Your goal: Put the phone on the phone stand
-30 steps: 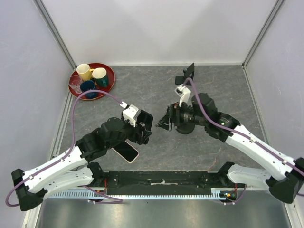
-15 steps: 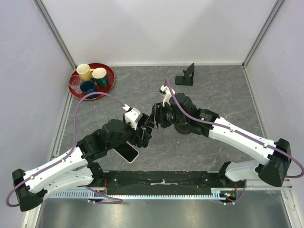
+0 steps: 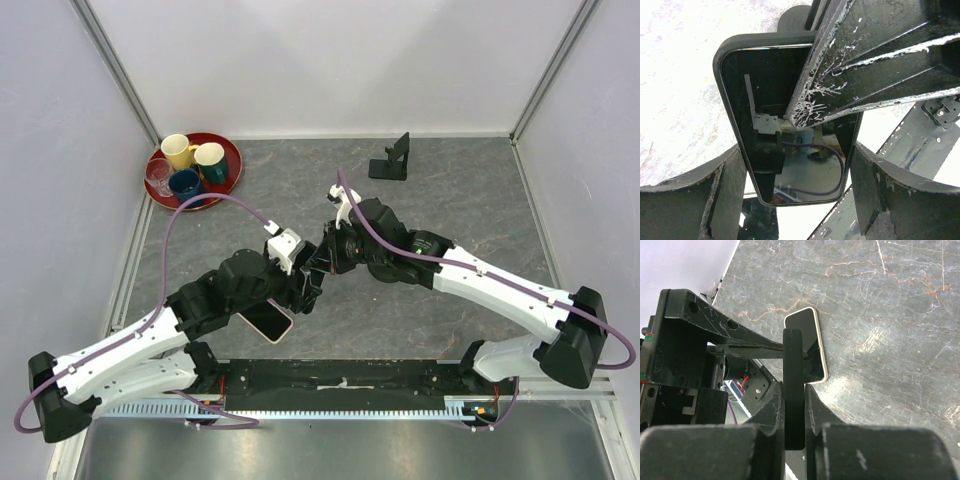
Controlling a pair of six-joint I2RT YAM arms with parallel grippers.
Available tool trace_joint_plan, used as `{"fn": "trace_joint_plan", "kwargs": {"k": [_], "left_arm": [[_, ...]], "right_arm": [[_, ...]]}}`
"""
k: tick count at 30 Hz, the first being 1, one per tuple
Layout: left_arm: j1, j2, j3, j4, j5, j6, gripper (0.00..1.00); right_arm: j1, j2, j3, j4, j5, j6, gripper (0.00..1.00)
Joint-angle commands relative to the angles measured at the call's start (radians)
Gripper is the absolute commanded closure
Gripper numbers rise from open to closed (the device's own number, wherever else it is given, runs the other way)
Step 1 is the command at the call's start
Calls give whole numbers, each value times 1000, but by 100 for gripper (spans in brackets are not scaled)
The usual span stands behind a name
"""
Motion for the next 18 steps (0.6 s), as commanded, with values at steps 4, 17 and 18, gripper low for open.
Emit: {"fn": "trace_joint_plan", "kwargs": {"k": [4,17,18], "left_arm": [[-3,8,63,105,79,7,52],[0,37,74,200,-86,-186,21],[3,63,84,200,-86,-188,23]], "right_arm": [[-2,-117,-53,55,85,-31,100],[-19,-752,-223,-87,711,-116,100],[-19,-787,-222,-109,811,-118,100]]}}
